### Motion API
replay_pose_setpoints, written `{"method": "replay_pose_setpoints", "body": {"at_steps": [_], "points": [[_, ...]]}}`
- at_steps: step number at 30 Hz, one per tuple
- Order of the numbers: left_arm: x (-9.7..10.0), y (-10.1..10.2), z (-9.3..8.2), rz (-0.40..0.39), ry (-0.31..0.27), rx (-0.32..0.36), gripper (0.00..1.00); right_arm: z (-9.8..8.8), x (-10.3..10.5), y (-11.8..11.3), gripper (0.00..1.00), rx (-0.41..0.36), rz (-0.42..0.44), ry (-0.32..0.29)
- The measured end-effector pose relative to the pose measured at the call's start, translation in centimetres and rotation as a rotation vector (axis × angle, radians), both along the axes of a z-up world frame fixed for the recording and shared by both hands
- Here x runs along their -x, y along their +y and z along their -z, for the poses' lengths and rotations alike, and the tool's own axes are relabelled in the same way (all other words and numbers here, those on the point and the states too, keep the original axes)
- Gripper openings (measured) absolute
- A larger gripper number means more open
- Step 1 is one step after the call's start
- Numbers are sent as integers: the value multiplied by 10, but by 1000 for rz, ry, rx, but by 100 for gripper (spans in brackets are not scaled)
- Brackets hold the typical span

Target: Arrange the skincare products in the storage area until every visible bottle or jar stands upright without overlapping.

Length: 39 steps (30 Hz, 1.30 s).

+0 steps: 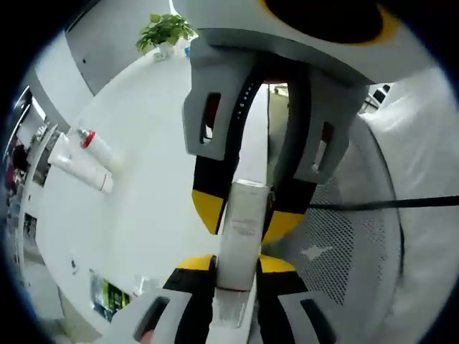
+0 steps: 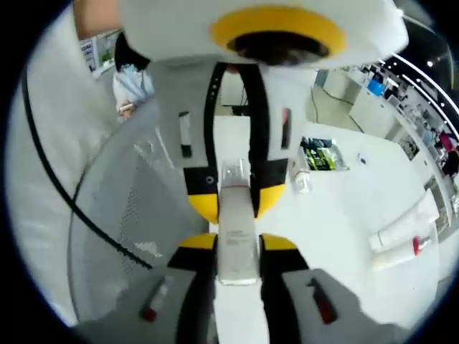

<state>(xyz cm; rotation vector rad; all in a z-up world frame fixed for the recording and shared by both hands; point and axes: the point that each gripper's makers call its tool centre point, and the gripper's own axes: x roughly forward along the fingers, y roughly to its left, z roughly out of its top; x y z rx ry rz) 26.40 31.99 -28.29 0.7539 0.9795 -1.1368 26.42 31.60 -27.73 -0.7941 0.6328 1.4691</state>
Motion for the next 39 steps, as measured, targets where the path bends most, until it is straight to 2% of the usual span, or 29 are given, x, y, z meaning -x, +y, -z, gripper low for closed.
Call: {"method": "replay_pose_setpoints", "body": {"at_steps": [5, 8, 10, 11, 13, 16, 20, 22, 23, 24, 26, 27, 29, 31, 34, 35, 39], "points": [[-3, 3, 1, -34, -43, 25, 23, -3, -1, 3, 21, 12, -15, -20], [-3, 6, 0, -46, -66, 33, 26, -5, 0, 4, 20, 11, -15, 1], [-7, 19, 2, -44, -118, -20, 29, -6, 0, 4, 20, 6, -13, -7], [-5, 26, 5, -46, -123, -46, 30, -7, 1, 3, 20, 10, -13, -2], [-3, 31, 6, -67, -112, -30, 31, -8, -1, 1, 20, 6, 1, -6], [-6, 36, -2, -194, -99, 65, 37, -9, -6, -4, 20, -3, 29, 0], [-16, 56, -6, -356, -98, 135, 47, -13, -14, -11, 20, -35, 81, 28], [-19, 60, -9, -398, -100, 170, 53, -18, -20, -13, 20, -66, 121, 36], [-24, 63, -12, -462, -100, 227, 57, -23, -27, -15, 20, -89, 149, 59], [-25, 63, -13, -483, -95, 246, 58, -25, -29, -15, 20, -103, 165, 66], [-31, 64, -22, -618, -29, 385, 58, -35, -39, -16, 20, -160, 215, 95], [-34, 65, -25, -663, -14, 432, 58, -40, -42, -16, 20, -183, 235, 112], [-42, 61, -37, -801, 62, 623, 58, -56, -54, -15, 20, -270, 293, 153], [-46, 56, -45, -895, 138, 764, 59, -65, -57, -13, 20, -320, 315, 186], [-49, 51, -51, -958, 164, 892, 60, -75, -62, -10, 20, -387, 350, 222], [-50, 49, -53, -993, 182, 939, 60, -80, -63, -7, 20, -423, 368, 255], [-49, 41, -58, -1029, 240, 1039, 61, -90, -64, 0, 20, -508, 406, 335]]}}
